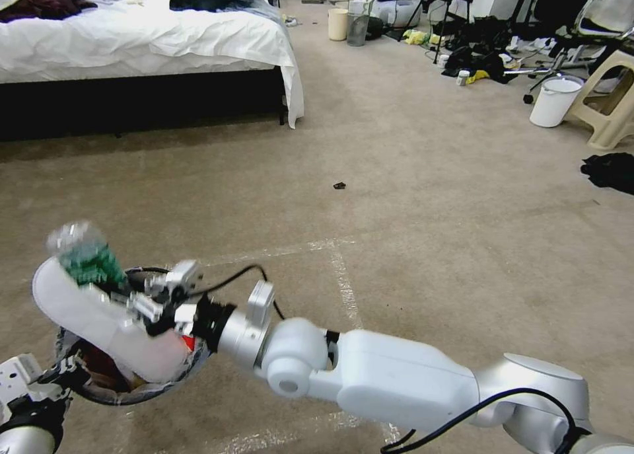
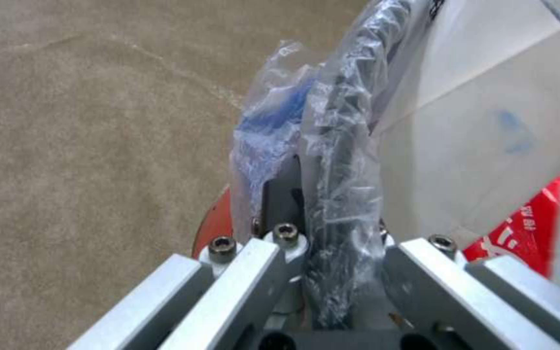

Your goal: Pick up the trash bin and place the garbage on the floor into it.

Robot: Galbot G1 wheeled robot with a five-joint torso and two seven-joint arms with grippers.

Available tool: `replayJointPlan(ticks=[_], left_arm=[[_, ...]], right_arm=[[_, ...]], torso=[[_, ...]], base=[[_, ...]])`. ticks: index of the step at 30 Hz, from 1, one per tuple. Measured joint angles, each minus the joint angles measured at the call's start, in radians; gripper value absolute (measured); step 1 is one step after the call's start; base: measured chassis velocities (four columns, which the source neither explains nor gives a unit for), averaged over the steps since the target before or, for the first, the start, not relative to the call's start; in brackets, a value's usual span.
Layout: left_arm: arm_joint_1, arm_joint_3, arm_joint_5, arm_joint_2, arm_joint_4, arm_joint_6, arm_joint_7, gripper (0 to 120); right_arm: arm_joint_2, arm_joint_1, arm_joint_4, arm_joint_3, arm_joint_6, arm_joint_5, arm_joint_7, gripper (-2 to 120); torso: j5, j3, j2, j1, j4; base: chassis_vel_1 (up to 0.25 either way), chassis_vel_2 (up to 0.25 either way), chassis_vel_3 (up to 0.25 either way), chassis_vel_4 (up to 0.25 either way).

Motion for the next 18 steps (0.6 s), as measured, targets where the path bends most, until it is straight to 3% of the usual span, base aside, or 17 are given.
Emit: replayJointPlan(ticks=[5,18], left_arm=[[0.002,-0.002,-0.001,-0.002,0.0,0.0,-0.001,1],[-0.001,-0.001,-0.002,-0.002,0.003,-0.002,0.0,1]], right_arm=[[0.021,-0.02,-0.094,-0.026,0.024,-0.036,-0.01,13],[0.02,-0.03,-0.105,-0.033,0.031,-0.063,-0.013,13]], torso=[[0.0,0.0,0.0,0.0,0.0],[0.0,0.0,0.0,0.0,0.0]], base=[[0.0,0.0,0.0,0.0],[0.0,0.0,0.0,0.0]])
